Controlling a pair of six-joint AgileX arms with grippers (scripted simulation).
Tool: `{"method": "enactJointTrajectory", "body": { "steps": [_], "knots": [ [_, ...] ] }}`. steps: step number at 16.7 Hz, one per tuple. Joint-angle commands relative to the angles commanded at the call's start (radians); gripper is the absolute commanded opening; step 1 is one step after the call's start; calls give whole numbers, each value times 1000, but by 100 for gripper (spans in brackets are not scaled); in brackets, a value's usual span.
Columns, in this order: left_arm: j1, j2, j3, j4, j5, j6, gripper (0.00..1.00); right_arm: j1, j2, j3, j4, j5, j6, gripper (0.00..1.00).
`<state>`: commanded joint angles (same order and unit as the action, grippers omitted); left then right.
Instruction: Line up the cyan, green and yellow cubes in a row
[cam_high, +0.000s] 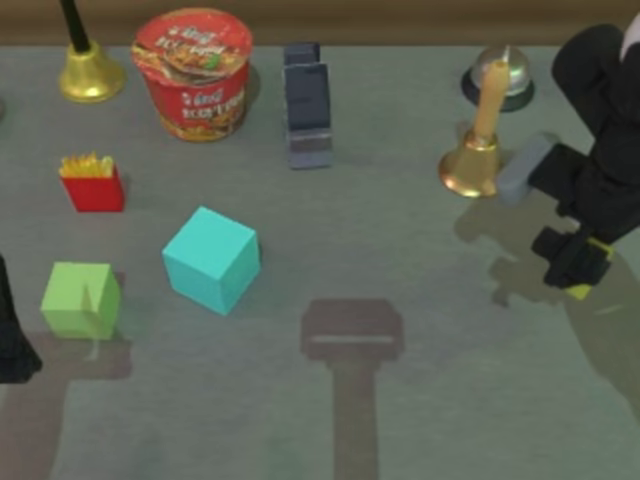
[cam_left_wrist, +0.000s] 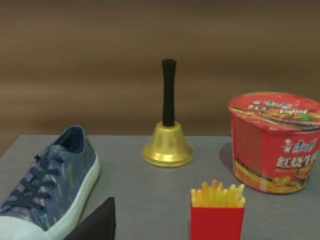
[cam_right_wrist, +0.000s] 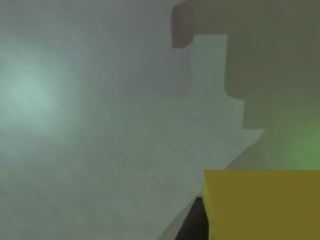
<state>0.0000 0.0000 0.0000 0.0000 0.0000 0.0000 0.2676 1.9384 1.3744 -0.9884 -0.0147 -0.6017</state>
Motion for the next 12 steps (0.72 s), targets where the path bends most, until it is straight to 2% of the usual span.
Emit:
{"method": "enactJointTrajectory", "body": {
  "steps": [3, 12],
  "knots": [
    [0, 0, 0, 0, 0, 0, 100, 61, -5, 4, -13, -1, -48, 0],
    [0, 0, 0, 0, 0, 0, 100, 378, -54, 11, -70, -8, -293, 0]
  ]
}}
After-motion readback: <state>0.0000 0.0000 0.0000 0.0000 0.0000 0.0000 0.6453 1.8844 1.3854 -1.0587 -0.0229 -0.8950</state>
